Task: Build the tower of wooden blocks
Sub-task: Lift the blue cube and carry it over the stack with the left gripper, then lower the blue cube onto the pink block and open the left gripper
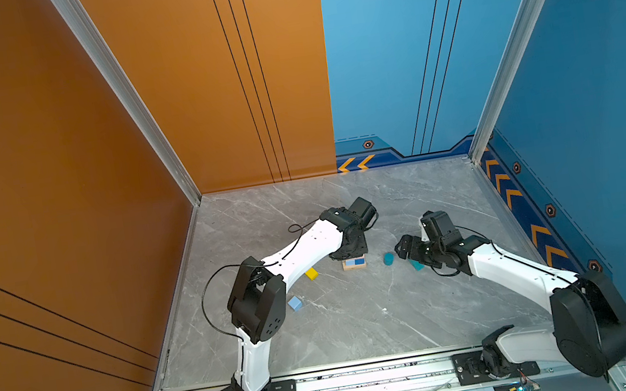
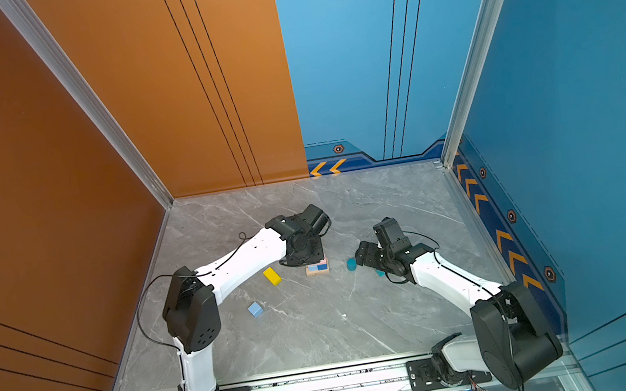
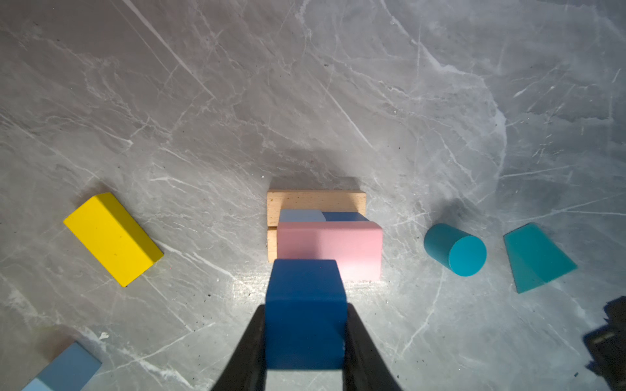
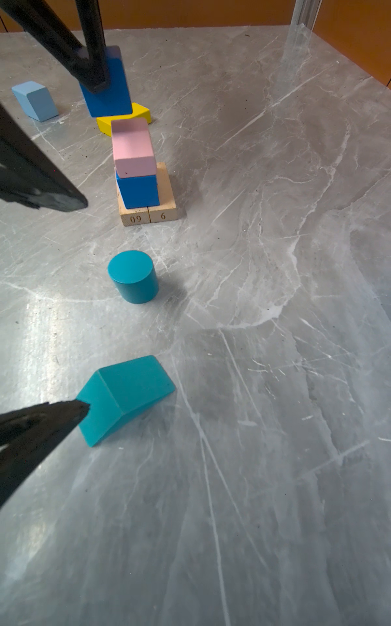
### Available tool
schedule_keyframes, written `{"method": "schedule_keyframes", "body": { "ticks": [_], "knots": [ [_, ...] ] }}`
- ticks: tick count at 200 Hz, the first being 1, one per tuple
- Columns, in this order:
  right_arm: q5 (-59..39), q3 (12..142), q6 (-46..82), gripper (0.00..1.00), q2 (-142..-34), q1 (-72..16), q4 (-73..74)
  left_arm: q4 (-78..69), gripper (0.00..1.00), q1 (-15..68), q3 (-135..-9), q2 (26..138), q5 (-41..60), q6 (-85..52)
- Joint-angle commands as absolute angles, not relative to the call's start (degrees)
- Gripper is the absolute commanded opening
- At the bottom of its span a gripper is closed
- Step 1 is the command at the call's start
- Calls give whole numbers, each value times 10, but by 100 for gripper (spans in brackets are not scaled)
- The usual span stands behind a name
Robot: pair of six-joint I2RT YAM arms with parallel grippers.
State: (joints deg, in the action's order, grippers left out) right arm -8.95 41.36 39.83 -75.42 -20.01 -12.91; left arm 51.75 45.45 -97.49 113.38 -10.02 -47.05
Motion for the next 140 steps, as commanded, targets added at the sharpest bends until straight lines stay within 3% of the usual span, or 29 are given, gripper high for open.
{"method": "schedule_keyframes", "body": {
  "ticks": [1, 140],
  "knots": [
    [-95, 405, 391, 88, -742, -196, -122, 535, 0, 460, -993, 1150, -101, -477],
    [-106, 396, 391, 88, -748, -185, -112, 549, 3, 463, -1016, 1171, -132, -480]
  ]
}}
